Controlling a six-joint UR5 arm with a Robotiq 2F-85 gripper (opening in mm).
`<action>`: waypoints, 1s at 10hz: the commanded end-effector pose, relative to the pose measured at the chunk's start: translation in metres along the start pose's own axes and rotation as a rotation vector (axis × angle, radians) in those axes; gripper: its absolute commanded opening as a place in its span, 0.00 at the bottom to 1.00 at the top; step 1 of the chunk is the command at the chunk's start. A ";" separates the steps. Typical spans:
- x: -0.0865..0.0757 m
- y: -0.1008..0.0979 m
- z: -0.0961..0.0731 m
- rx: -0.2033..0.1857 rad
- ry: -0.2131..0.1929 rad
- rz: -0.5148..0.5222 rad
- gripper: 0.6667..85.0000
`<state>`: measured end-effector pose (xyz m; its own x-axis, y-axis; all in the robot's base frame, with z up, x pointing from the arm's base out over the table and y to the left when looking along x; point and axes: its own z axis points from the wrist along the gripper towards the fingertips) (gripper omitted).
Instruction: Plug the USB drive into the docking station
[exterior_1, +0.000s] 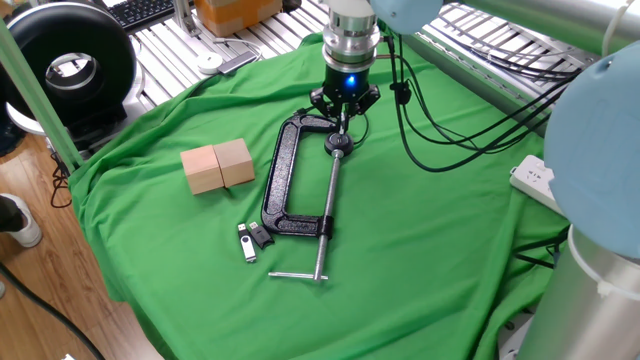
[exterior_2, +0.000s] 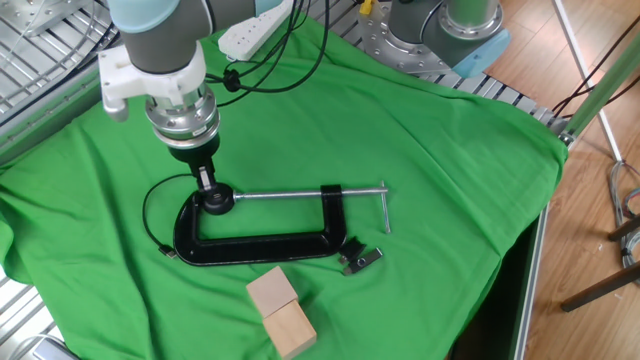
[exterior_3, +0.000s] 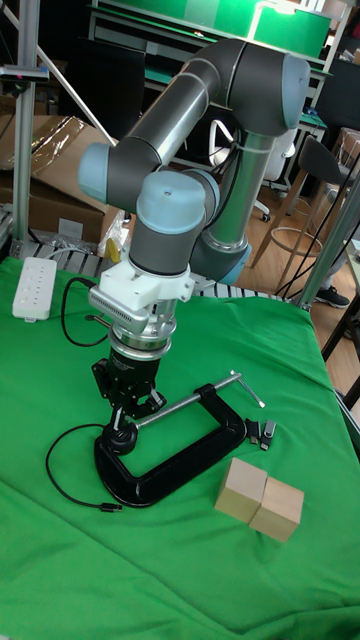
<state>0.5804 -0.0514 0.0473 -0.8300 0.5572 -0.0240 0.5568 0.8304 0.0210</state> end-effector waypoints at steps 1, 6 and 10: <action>0.008 -0.008 -0.001 0.026 0.033 0.014 0.01; -0.020 -0.018 -0.012 0.069 -0.067 0.033 0.01; -0.014 0.013 -0.009 -0.015 -0.040 0.111 0.01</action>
<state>0.5897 -0.0610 0.0550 -0.7911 0.6079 -0.0686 0.6095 0.7928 -0.0031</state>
